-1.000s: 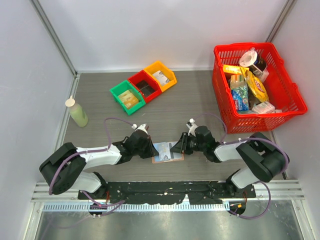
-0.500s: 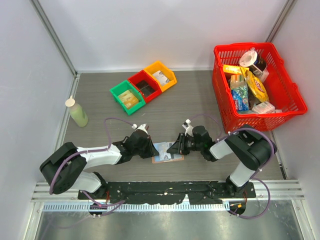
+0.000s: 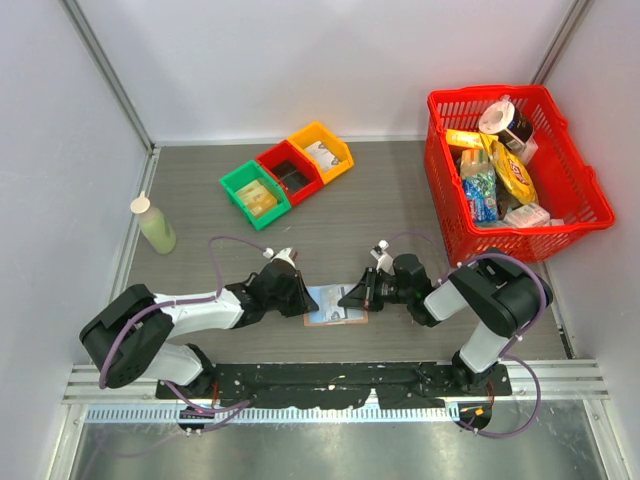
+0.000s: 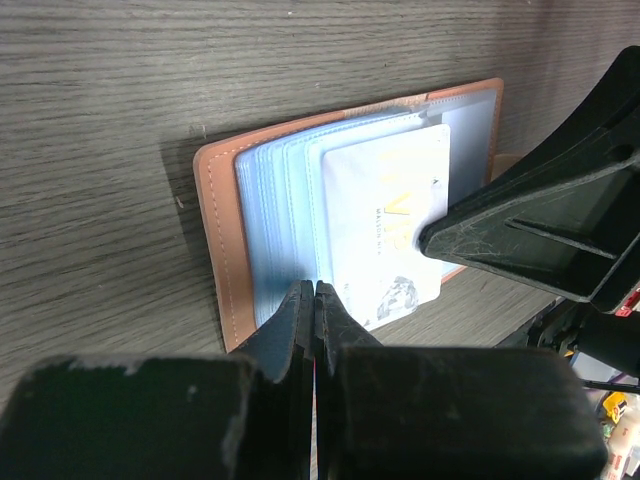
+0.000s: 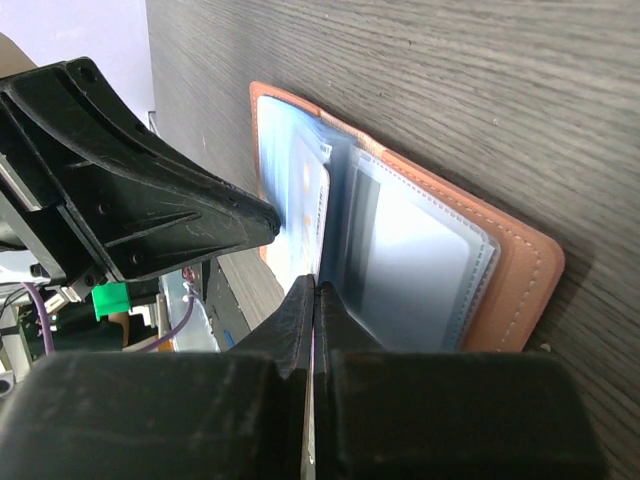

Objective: Take the credit cards out of the card holder
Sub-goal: Remove the credit card from the card holder.

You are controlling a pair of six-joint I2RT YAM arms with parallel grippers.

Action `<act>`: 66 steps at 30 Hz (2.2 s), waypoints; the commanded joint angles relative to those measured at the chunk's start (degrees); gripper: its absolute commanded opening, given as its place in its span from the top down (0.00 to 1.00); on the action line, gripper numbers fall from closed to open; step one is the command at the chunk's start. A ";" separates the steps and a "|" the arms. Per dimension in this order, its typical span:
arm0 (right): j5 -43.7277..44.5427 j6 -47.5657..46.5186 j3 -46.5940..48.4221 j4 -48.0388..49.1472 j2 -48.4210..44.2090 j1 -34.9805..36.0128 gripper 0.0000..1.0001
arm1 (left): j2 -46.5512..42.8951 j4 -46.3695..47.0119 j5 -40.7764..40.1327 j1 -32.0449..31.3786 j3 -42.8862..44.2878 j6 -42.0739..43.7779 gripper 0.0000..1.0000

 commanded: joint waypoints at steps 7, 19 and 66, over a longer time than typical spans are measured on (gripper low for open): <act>-2.59 -0.10 -0.39 2.61 1.57 -0.69 0.99 | -1.69 0.72 1.94 0.33 2.56 1.07 0.92; -3.03 0.60 -0.74 3.66 1.49 -0.87 0.98 | 7.11 1.78 2.03 0.24 5.48 1.24 1.00; 3.11 -14.60 -0.30 -41.57 -28.12 -7.99 0.99 | 4.21 5.13 3.26 2.18 0.54 -1.13 1.00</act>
